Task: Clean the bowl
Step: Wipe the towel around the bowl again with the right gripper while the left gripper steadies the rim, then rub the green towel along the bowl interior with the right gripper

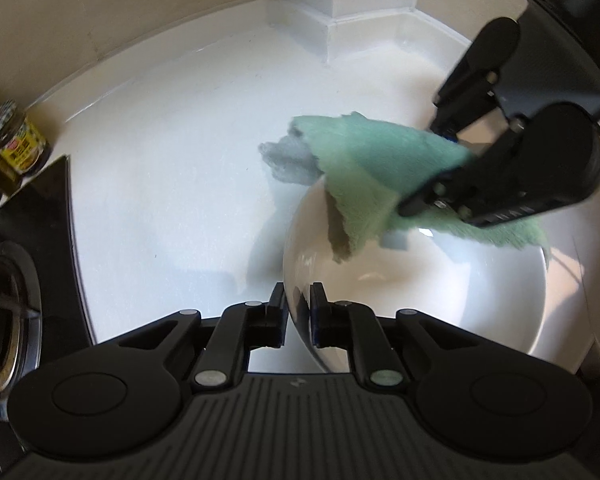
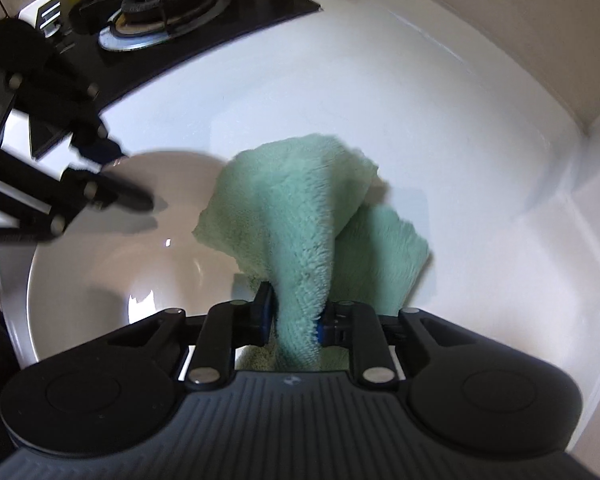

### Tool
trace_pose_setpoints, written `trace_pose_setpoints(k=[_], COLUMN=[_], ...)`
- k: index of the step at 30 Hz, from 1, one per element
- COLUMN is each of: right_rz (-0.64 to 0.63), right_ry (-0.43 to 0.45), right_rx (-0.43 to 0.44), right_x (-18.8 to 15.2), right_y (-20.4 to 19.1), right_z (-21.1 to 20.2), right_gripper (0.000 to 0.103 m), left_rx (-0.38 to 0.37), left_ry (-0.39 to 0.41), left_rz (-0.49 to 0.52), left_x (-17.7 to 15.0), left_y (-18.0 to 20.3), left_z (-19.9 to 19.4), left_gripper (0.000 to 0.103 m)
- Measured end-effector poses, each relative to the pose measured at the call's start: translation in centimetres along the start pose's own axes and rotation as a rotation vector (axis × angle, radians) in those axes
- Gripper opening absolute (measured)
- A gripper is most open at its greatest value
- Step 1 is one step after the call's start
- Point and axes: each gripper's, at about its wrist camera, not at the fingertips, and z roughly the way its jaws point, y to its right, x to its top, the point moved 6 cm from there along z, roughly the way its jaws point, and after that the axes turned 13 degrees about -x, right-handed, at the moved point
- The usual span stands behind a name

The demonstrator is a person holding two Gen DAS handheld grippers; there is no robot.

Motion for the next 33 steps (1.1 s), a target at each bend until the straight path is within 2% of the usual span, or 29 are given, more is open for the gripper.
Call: trace_pose_setpoints(k=[2,4,6,9,14,16,20,23,27,29,33], right_rz=[-0.048,-0.082,-0.131,-0.247,-0.292,-0.271,-0.148,-0.058,-0.013,-0.033,-0.094], right_ry=[-0.036,-0.053,-0.065,-0.021,0.012,0.011,0.016,0.012,-0.015,-0.035,-0.074], right_rx=[0.041,0.045,0.03,-0.039,-0.047,-0.039,0.0,0.004,-0.001,0.014,0.052], right_x=[-0.7,-0.7,-0.5,1.1,3.1,3.0,2.2,1.7,-0.3,-1.5,-1.4], right_y=[-0.2,-0.2,-0.3,-0.8,-1.5,-1.2,0.1,0.4,0.1,-0.2,-0.3], right_z=[-0.2,-0.3,-0.3,-0.3,0.2,0.1,0.0,0.3,-0.1,-0.7,-0.1], right_gripper=[0.016,0.017,0.018,0.019,0.021,0.02,0.019,0.018,0.019,0.018,0.018], left_rx=[-0.013,-0.019,-0.016,-0.017,-0.017,-0.014,-0.001,0.01,0.003,-0.008,-0.023], left_ry=[-0.008,-0.018,-0.035,-0.048,-0.045,-0.024,-0.014,-0.006,-0.004,-0.004,-0.021], left_rz=[0.052,0.111,0.165,0.219,0.202,0.142,0.02,-0.006,0.012,0.046,0.152], left_x=[0.2,0.2,0.5,0.8,0.7,0.3,-0.9,-1.4,-1.5,-1.1,-0.4], left_y=[0.2,0.8,1.0,1.2,1.4,1.3,1.3,1.5,0.9,0.7,1.1], left_z=[0.1,-0.2,0.0,0.1,-0.2,-0.5,-1.5,-1.6,-1.6,-1.5,-0.6], left_gripper=[0.01,0.01,0.011,0.012,0.013,0.013,0.013,0.013,0.013,0.012,0.011])
